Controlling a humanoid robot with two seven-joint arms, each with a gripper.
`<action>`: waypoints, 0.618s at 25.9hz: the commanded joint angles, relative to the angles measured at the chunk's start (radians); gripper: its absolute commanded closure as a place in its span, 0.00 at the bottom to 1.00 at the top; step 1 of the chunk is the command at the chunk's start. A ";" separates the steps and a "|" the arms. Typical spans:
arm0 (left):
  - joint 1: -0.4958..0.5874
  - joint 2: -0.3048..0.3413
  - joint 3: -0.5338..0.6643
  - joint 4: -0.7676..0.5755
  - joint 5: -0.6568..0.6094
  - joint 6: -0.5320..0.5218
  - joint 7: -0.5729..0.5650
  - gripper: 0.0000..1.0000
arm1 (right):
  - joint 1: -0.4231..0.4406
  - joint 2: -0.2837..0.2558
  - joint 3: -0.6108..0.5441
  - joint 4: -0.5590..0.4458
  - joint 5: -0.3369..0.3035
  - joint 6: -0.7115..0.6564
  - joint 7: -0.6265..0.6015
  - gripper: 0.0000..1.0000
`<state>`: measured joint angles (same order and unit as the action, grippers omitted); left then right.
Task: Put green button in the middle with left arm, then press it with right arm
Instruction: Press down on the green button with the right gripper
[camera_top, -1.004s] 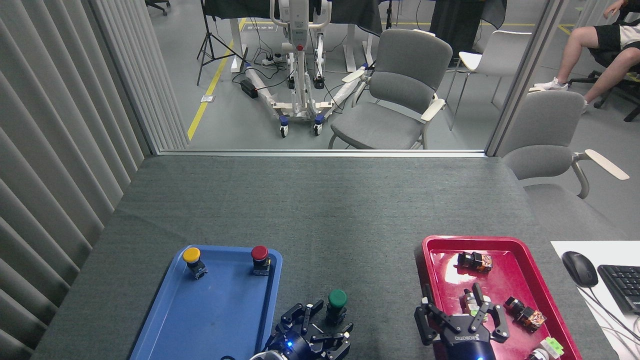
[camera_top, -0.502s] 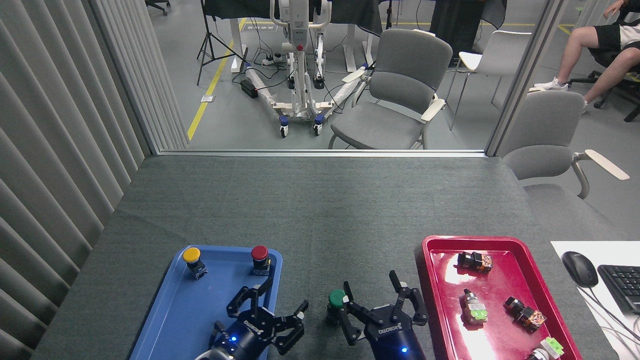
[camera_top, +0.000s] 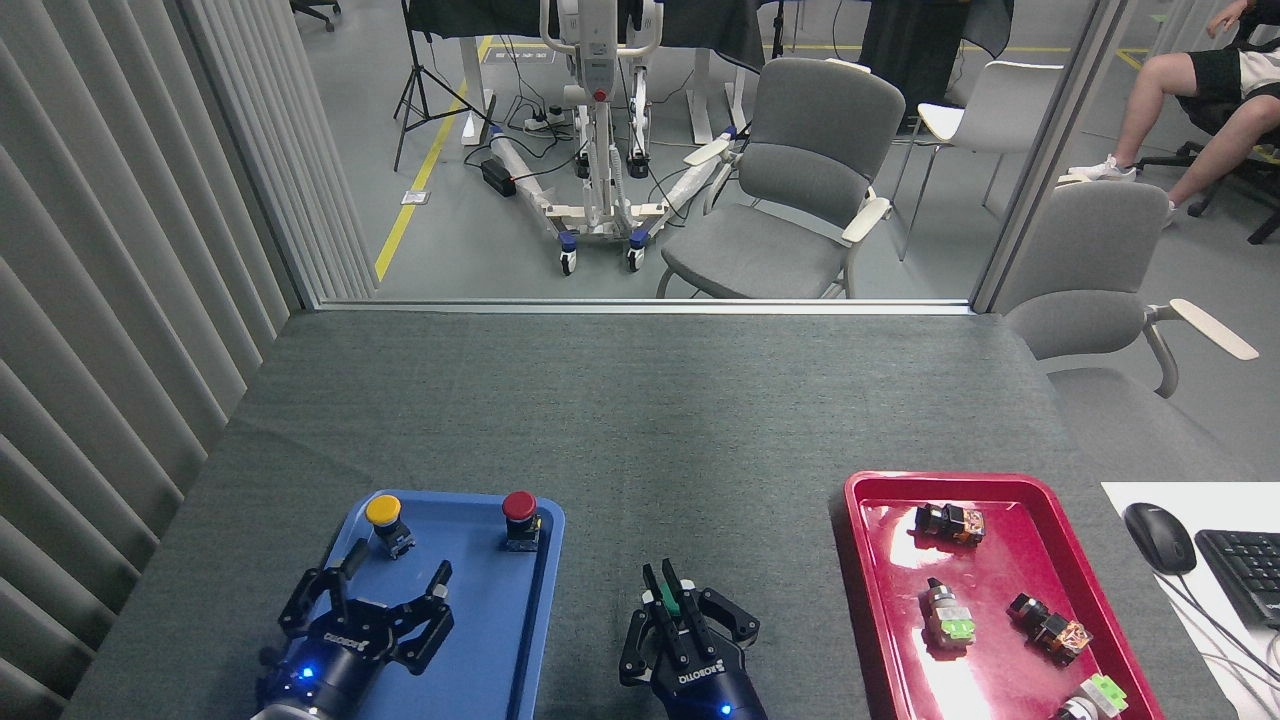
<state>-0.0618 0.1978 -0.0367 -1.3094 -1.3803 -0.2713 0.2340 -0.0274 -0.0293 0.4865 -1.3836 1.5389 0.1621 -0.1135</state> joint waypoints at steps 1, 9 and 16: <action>0.007 0.005 0.066 0.026 0.001 0.003 0.011 0.01 | -0.028 0.011 0.010 0.044 -0.003 0.025 0.061 1.00; 0.003 0.011 0.073 0.033 0.001 0.000 0.018 0.01 | -0.045 0.019 0.006 0.118 -0.008 0.030 0.083 1.00; 0.000 0.011 0.086 0.042 0.015 -0.002 0.018 0.01 | -0.045 0.020 0.006 0.187 -0.011 0.043 0.078 1.00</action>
<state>-0.0594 0.2086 0.0434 -1.2730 -1.3709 -0.2717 0.2517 -0.0732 -0.0092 0.4915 -1.2261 1.5291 0.1993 -0.0425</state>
